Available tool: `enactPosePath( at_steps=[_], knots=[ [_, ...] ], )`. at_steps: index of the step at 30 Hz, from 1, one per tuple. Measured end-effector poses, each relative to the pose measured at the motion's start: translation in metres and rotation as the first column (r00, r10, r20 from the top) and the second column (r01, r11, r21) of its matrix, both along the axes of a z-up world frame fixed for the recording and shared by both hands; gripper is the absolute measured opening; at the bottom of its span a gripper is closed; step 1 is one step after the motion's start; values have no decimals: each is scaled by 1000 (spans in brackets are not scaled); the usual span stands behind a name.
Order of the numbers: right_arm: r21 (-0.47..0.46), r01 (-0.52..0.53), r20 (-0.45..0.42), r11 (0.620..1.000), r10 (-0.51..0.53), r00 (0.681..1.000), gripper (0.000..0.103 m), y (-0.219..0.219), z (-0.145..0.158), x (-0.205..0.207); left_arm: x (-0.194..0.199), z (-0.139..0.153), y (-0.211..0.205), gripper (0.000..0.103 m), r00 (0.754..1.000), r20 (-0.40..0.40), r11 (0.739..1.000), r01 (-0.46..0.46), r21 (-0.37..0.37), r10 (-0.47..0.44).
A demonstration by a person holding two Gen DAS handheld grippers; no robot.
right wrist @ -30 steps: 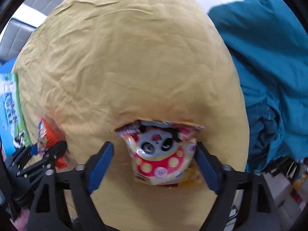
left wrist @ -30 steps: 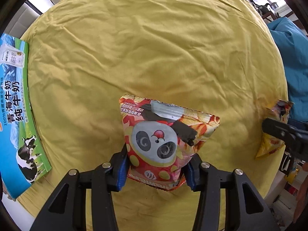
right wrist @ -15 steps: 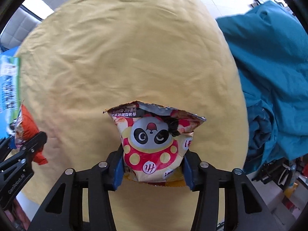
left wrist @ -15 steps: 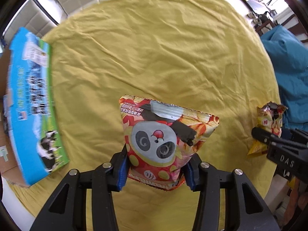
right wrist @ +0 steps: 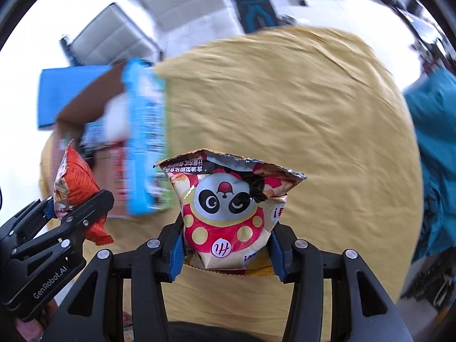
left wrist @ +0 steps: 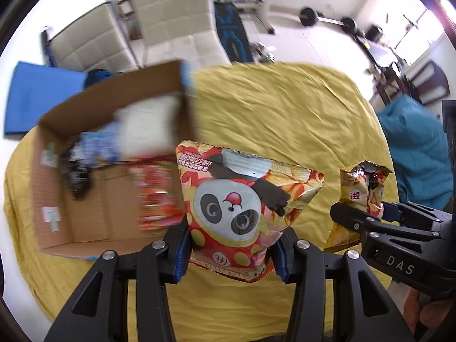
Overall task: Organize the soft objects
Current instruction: 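Carry both panda packets with both tools over the box, then lower both tools into the box and open them to release the packets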
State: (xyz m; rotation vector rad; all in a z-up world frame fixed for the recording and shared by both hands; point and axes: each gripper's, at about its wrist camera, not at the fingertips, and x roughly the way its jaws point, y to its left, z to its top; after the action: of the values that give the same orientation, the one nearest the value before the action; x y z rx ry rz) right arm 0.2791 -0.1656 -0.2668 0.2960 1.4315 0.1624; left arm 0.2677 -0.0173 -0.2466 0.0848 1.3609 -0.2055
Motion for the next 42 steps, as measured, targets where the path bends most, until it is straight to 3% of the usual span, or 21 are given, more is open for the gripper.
enactPosePath(
  at_steps=[8, 14, 21, 27, 33, 36, 40, 42],
  knots=[
    [-23, -150, 52, 988, 151, 987, 51, 141, 35, 32, 14, 44, 119, 44, 987, 108, 990, -130, 58, 123],
    [-43, -220, 62, 975, 222, 973, 50, 209, 43, 42, 17, 46, 182, 44, 970, 124, 975, -216, 59, 208],
    [-50, -255, 61, 966, 258, 964, 50, 249, 44, 56, 24, 44, 219, 44, 964, 114, 969, -244, 36, 239],
    [-41, -277, 36, 960, 278, 960, 50, 272, 22, 71, 35, 30, 235, 44, 965, 88, 968, -250, 34, 247],
    [-16, -301, -14, 953, 301, 953, 50, 287, -18, 80, 51, -8, 251, 44, 965, -4, 965, -262, 21, 262],
    [23, -311, -47, 950, 312, 949, 50, 293, -41, 83, 61, -35, 257, 44, 961, -94, 965, -261, -1, 260],
    [80, -317, -96, 945, 324, 941, 51, 302, -73, 84, 70, -77, 263, 44, 934, -253, 960, -274, -54, 252],
    [98, -323, -127, 941, 333, 934, 51, 307, -87, 85, 73, -90, 264, 44, 924, -287, 959, -278, -52, 252]
  ],
)
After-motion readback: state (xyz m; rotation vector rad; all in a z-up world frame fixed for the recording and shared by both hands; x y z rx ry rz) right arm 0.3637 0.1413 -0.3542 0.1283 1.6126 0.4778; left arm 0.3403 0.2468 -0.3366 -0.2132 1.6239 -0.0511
